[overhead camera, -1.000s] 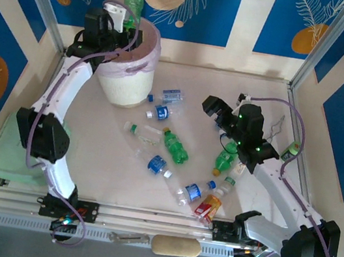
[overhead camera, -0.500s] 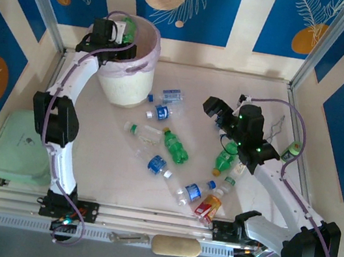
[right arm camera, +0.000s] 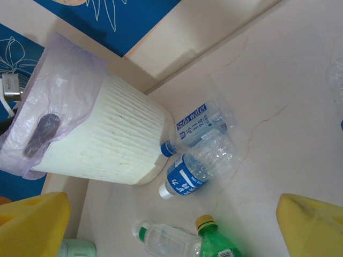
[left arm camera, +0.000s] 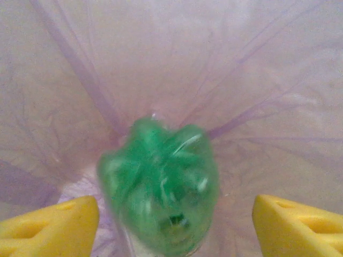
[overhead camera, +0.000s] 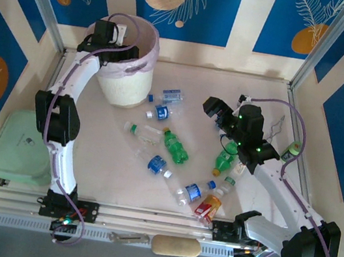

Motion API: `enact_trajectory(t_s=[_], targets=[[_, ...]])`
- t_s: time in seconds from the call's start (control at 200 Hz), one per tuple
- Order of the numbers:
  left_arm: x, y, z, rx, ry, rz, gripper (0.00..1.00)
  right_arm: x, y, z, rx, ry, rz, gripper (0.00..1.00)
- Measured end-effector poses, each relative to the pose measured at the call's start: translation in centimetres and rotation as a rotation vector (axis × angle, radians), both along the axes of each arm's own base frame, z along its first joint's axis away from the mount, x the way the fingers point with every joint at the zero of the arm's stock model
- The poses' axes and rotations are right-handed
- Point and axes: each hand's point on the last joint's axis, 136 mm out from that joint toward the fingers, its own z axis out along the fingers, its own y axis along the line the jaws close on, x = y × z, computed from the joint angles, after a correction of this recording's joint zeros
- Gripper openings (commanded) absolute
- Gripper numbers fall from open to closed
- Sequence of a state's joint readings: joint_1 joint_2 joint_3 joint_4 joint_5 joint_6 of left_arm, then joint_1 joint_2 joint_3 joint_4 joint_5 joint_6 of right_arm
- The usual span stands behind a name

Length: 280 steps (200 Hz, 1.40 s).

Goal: Put the plastic bottles in the bin

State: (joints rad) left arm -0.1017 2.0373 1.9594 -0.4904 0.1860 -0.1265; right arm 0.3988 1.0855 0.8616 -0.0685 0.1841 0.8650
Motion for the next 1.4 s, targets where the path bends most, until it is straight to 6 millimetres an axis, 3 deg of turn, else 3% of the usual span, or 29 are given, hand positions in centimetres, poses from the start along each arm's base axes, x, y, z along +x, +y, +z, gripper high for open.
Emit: enact_trajectory(t_s=[0.195, 0.345, 0.38, 0.44, 0.61, 0.73, 0.84, 0.985, 1.205, 1.401], targets=[[0.0, -0.2, 0.3, -0.012, -0.002, -0.003, 0.83, 0.3, 0.1, -0.7, -0.008, 0.018, 0.001, 0.99], [-0.5, -0.4, 1.8, -0.042, -0.02, -0.006, 0.95, 0.3, 0.2, -0.9, -0.011, 0.022, 0.001, 0.99], [-0.8, -0.5, 2.6, -0.05, -0.033, -0.008, 1.0, 0.3, 0.2, -0.9, -0.013, 0.021, 0.002, 0.99], [-1.3, -0.6, 4.3, -0.063, -0.061, -0.014, 1.0, 0.3, 0.2, -0.9, -0.021, 0.023, 0.005, 0.99], [-3.8, -1.1, 11.4, -0.131, -0.205, -0.036, 1.0, 0.7, -0.1, -1.2, -0.054, 0.049, 0.005, 0.99], [-6.7, -1.6, 15.8, -0.204, -0.304, -0.063, 1.0, 1.3, -1.1, -2.8, -0.107, 0.111, -0.008, 0.99], [-9.2, -2.4, 17.8, -0.284, -0.36, -0.104, 1.0, 2.2, -2.8, -4.8, -0.177, 0.195, -0.028, 0.99], [-11.9, -4.6, 16.7, -0.34, -0.354, -0.155, 1.0, 3.9, -4.9, -7.4, -0.252, 0.314, -0.016, 0.99], [-16.9, -10.3, 10.8, -0.355, -0.247, -0.238, 1.0, 7.7, -6.6, -10.3, -0.358, 0.451, 0.026, 0.98], [-19.6, -12.2, 6.1, -0.357, -0.167, -0.23, 1.0, 10.7, -6.7, -12.2, -0.442, 0.517, 0.073, 0.98]])
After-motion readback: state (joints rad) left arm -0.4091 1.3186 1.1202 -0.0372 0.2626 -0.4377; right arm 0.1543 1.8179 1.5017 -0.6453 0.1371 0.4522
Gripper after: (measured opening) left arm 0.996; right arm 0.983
